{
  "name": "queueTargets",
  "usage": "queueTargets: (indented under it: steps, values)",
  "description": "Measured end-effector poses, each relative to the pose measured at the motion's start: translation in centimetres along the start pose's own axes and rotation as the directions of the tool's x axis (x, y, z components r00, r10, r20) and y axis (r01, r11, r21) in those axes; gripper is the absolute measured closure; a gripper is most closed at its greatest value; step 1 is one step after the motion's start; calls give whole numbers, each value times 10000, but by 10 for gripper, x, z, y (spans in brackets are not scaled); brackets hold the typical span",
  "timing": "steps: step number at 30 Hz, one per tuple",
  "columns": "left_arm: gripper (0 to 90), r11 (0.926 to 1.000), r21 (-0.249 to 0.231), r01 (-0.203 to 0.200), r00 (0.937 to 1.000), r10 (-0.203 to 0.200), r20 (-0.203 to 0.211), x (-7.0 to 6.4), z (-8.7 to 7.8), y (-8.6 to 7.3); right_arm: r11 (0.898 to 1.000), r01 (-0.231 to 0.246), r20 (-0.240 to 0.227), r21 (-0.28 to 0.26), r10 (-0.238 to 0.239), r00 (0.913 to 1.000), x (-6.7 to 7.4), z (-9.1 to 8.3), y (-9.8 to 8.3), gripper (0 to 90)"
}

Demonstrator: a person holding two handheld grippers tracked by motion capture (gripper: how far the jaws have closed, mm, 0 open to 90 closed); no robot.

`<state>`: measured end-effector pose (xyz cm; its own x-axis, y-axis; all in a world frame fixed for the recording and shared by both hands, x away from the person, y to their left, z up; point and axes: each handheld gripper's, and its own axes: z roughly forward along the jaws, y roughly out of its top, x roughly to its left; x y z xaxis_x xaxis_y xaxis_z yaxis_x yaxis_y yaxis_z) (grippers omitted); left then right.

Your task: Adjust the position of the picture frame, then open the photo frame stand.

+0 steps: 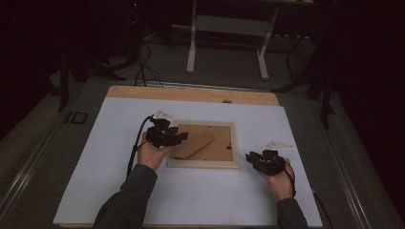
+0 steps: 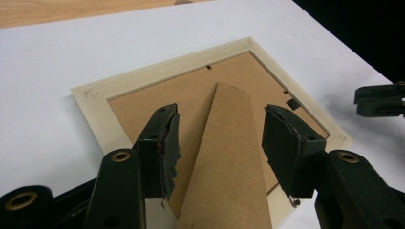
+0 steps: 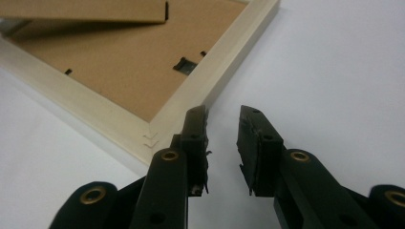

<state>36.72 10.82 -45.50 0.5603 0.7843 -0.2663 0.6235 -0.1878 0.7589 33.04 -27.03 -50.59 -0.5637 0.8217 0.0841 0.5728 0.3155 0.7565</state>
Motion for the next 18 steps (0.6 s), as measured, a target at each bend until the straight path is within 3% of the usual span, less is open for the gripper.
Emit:
queueTargets:
  steps: [6, 12, 18]
  values:
    - [497, 9993, 305, -232, 9993, 223, 288, -2, 11, 2, 9995, 295, -123, 149, -293, 9995, 7, 6, 2, 721]
    - [496, 9976, 533, -449, 9976, 420, 548, -4, 18, 2, 10000, 74, -76, 0, -74, 9999, 2, 0, 1, 721]
    - [451, 9976, 665, -216, 9970, 166, 752, -1, 25, 4, 9999, -5, -72, -109, 4, 10000, 0, -2, 1, 719]
